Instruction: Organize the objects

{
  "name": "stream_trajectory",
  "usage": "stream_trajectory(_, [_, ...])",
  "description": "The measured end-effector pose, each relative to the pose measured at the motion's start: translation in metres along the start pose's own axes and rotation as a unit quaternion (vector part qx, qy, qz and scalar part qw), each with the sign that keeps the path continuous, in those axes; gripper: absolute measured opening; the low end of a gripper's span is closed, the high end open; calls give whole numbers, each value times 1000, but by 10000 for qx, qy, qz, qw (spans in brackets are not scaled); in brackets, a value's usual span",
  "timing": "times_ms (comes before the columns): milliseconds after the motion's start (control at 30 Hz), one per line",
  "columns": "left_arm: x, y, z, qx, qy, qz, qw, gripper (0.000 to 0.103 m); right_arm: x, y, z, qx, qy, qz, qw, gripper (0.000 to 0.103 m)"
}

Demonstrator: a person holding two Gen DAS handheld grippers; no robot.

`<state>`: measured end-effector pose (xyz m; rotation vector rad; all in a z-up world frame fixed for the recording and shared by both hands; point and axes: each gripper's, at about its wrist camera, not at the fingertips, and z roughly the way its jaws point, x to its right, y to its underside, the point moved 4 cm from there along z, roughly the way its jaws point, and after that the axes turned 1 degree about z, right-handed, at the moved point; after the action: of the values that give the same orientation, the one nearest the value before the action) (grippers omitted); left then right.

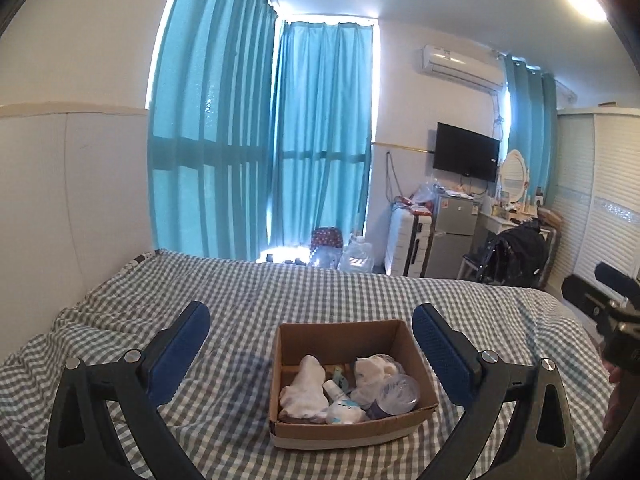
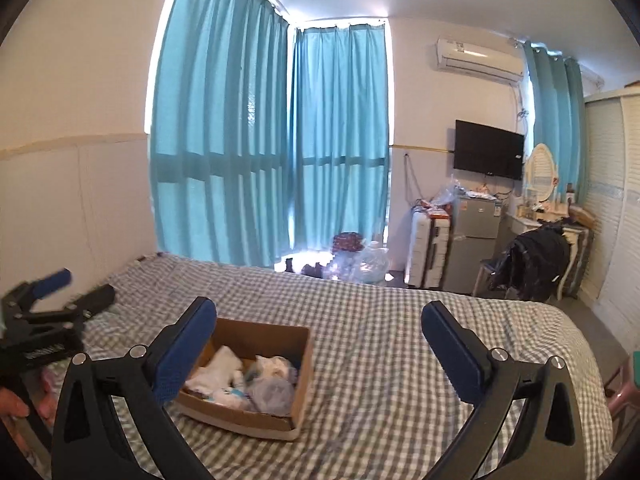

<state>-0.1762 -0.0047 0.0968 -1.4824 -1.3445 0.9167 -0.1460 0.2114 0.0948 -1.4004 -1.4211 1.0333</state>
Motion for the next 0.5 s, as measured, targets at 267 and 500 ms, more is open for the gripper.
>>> stream_trajectory(267, [-9, 37, 15, -58, -419, -70, 9991, 103, -4, 50, 41, -199, 131, 76, 9997, 103])
stream_trajectory(500, [-12, 71, 20, -216, -441, 224, 9985, 103, -14, 80, 59, -479, 163, -29, 9987, 103])
